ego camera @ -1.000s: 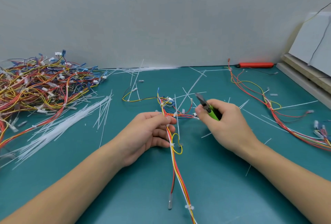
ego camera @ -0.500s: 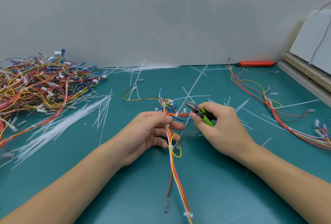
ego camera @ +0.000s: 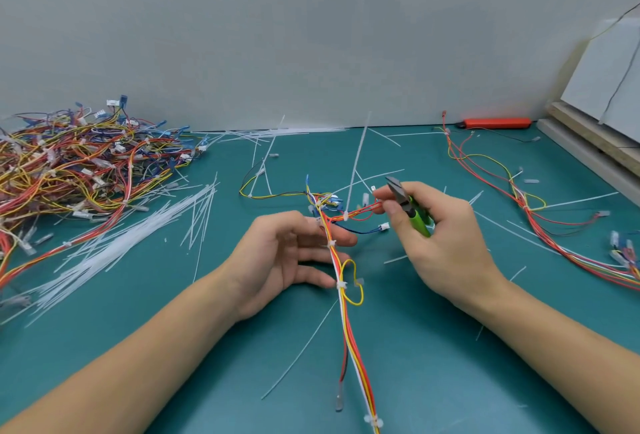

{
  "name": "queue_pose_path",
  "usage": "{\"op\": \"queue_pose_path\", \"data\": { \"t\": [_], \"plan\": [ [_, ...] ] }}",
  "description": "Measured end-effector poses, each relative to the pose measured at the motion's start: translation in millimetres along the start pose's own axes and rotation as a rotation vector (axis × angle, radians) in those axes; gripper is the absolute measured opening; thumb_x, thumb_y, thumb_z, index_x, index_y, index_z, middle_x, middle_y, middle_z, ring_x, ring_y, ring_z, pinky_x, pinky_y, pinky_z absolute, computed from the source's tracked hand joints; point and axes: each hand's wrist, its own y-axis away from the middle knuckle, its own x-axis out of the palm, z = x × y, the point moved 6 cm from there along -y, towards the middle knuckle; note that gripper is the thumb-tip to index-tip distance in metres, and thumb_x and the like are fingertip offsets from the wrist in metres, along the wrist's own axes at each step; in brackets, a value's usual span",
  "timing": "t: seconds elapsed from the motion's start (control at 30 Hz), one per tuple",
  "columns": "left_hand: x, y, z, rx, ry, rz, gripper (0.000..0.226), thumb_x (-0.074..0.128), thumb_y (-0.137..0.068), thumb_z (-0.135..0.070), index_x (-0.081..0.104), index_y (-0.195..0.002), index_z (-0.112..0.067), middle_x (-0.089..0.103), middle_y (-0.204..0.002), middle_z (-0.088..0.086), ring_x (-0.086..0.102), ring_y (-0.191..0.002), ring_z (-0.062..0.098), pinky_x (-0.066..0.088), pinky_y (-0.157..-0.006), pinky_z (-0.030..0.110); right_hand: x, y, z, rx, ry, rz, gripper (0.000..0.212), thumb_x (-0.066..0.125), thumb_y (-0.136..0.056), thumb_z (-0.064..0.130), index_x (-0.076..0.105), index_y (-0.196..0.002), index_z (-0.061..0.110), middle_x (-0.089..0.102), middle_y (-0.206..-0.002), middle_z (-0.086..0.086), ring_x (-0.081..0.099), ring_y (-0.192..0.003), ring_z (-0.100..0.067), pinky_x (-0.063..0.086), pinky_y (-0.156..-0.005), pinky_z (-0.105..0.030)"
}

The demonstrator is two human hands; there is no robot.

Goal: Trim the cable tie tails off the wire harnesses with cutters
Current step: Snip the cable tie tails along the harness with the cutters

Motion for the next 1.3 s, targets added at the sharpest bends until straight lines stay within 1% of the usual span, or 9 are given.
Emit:
{"op": "queue_pose_path", "data": {
  "t": [0.17, 0.3, 0.47, 0.57, 0.77, 0.9, 0.97, 1.1, 1.3],
  "plan": [
    [-8, -4, 4, -0.112, -0.001, -0.068, 0.058, 0.055, -0.087, -0.048, 0.075, -0.11, 0.003, 0.072, -0.116, 0.027, 0.073, -0.084, 0.032, 0.061, -0.07, 0.04, 1, 0, -6, 0.055, -0.061, 0.008, 0.017, 0.066, -0.1, 0.009, 0.073, -0.107, 0.023, 0.077, -0.099, 0.017, 0.072, -0.101, -0.006, 0.048, -0.089, -0.012],
    [-9, -6, 5, -0.092, -0.016, -0.166, 0.054, 0.066, -0.088, -0.043, 0.064, -0.122, 0.0, 0.076, -0.111, 0.021, 0.075, -0.081, 0.025, 0.062, -0.065, 0.034, 4, 0, -5, 0.082, -0.135, 0.024, 0.018, 0.065, -0.101, 0.008, 0.073, -0.104, 0.024, 0.077, -0.097, 0.016, 0.071, -0.09, -0.004, 0.047, -0.08, -0.009],
    [-10, -2, 1, -0.085, 0.214, -0.152, 0.036, 0.076, -0.079, -0.025, 0.064, -0.109, -0.008, 0.076, -0.102, 0.018, 0.074, -0.077, 0.026, 0.06, -0.065, 0.032, 10, 1, -9, 0.132, -0.183, 0.087, 0.016, 0.066, -0.101, 0.01, 0.074, -0.103, 0.023, 0.078, -0.095, 0.005, 0.066, -0.079, -0.016, 0.052, -0.073, -0.026],
    [-11, -1, 1, -0.089, 0.239, -0.156, 0.023, 0.076, -0.077, -0.016, 0.066, -0.096, -0.01, 0.073, -0.088, 0.011, 0.071, -0.071, 0.024, 0.059, -0.063, 0.031, 13, 3, -9, 0.092, -0.088, 0.139, 0.018, 0.066, -0.101, 0.01, 0.074, -0.103, 0.026, 0.077, -0.094, 0.01, 0.068, -0.084, -0.007, 0.049, -0.078, -0.017],
    [-14, -3, 3, -0.015, 0.17, -0.275, 0.021, 0.076, -0.074, -0.017, 0.069, -0.092, -0.008, 0.075, -0.089, 0.012, 0.072, -0.071, 0.021, 0.061, -0.063, 0.029, 17, 1, -6, -0.075, 0.254, 0.229, 0.014, 0.076, -0.093, 0.012, 0.073, -0.104, 0.019, 0.062, -0.087, 0.006, 0.057, -0.081, -0.014, 0.047, -0.076, -0.026],
    [-15, -3, 3, 0.034, 0.091, -0.319, 0.01, 0.071, -0.089, -0.015, 0.07, -0.098, -0.009, 0.075, -0.088, 0.009, 0.072, -0.073, 0.017, 0.058, -0.059, 0.025, 16, 2, -15, -0.021, 0.402, 0.25, 0.016, 0.076, -0.09, 0.025, 0.073, -0.105, 0.027, 0.056, -0.085, 0.013, 0.054, -0.083, -0.006, 0.043, -0.076, -0.025],
    [-15, -3, 3, 0.043, 0.082, -0.329, 0.012, 0.071, -0.09, -0.014, 0.072, -0.1, -0.007, 0.075, -0.09, 0.009, 0.072, -0.074, 0.017, 0.058, -0.059, 0.024, 16, 2, -20, 0.004, 0.468, 0.273, 0.017, 0.074, -0.09, 0.033, 0.072, -0.107, 0.029, 0.055, -0.085, 0.014, 0.052, -0.084, -0.005, 0.045, -0.08, -0.032],
    [-16, -2, 2, 0.048, 0.108, -0.336, 0.015, 0.072, -0.088, -0.013, 0.073, -0.1, -0.004, 0.075, -0.09, 0.011, 0.073, -0.075, 0.018, 0.059, -0.06, 0.024, 13, 0, -22, 0.031, 0.534, 0.306, 0.019, 0.072, -0.091, 0.036, 0.072, -0.109, 0.029, 0.055, -0.087, 0.011, 0.053, -0.087, -0.016, 0.049, -0.085, -0.044],
    [-15, -2, 1, 0.041, 0.106, -0.315, 0.02, 0.072, -0.087, -0.013, 0.073, -0.104, -0.001, 0.075, -0.09, 0.01, 0.072, -0.074, 0.016, 0.057, -0.058, 0.023, 12, -1, -19, 0.034, 0.509, 0.295, 0.012, 0.072, -0.089, 0.03, 0.071, -0.101, 0.028, 0.055, -0.083, 0.011, 0.053, -0.083, -0.016, 0.049, -0.08, -0.041]
  ]
}}
